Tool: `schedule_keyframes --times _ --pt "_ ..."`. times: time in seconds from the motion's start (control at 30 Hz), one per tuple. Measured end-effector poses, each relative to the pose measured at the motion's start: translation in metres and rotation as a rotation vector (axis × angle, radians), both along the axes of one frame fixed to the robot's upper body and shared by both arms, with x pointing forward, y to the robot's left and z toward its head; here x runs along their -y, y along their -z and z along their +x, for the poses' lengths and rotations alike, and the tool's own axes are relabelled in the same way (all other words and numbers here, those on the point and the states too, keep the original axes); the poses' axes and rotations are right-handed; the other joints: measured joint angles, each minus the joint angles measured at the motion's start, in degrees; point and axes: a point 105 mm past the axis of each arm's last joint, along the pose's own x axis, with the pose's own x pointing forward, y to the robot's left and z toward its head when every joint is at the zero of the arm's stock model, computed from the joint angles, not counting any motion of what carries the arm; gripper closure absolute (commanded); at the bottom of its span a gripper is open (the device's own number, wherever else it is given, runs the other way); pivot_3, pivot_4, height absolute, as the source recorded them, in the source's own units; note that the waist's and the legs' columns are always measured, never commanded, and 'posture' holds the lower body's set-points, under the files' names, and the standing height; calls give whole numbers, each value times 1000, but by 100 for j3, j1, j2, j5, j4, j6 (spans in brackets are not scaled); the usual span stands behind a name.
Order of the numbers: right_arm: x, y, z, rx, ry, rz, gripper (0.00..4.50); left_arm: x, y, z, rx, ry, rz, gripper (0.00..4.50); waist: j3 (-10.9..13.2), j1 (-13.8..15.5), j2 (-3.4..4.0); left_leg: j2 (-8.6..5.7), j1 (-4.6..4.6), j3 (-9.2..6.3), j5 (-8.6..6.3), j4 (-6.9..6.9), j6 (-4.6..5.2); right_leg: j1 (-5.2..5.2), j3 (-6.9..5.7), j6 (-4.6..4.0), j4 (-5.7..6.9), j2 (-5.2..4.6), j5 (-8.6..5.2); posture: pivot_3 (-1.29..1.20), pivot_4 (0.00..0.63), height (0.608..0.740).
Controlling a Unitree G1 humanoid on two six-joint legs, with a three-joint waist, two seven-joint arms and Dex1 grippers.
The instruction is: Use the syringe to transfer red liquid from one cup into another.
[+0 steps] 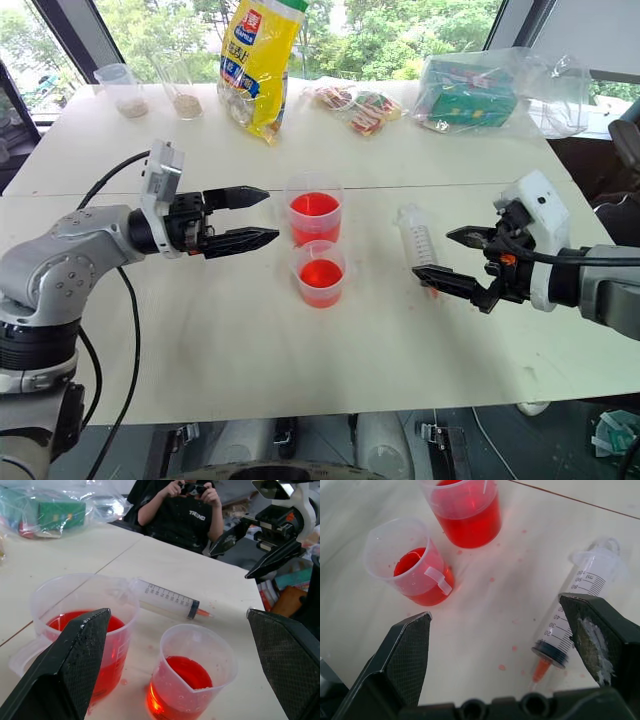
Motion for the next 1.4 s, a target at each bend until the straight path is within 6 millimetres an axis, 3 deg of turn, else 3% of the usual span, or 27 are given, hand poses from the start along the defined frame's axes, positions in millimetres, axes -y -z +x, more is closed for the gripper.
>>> schedule_keyframes --times 0.4,0.73,1.0,1.4 --pt "3 0 2 3 14 0 73 1 0 0 -3 -4 -7 0 0 5 0 0 0 0 0 0 0 3 0 0 -6 0 0 0 150 740" --pt "9 5 16 -26 88 -12 73 1 -1 1 9 -9 -17 0 0 0 0 0 0 0 0 0 0 3 0 -1 -6 0 0 0 150 740" --pt "18 12 54 -107 226 -30 73 4 0 2 25 -11 -33 0 0 -12 1 0 -1 1 0 0 0 2 1 -4 -7 0 0 0 150 740" --pt "6 64 103 -295 278 -75 73 9 7 2 17 -34 -51 0 0 -13 1 -2 -4 3 0 0 1 0 0 16 -9 1 11 0 150 740"
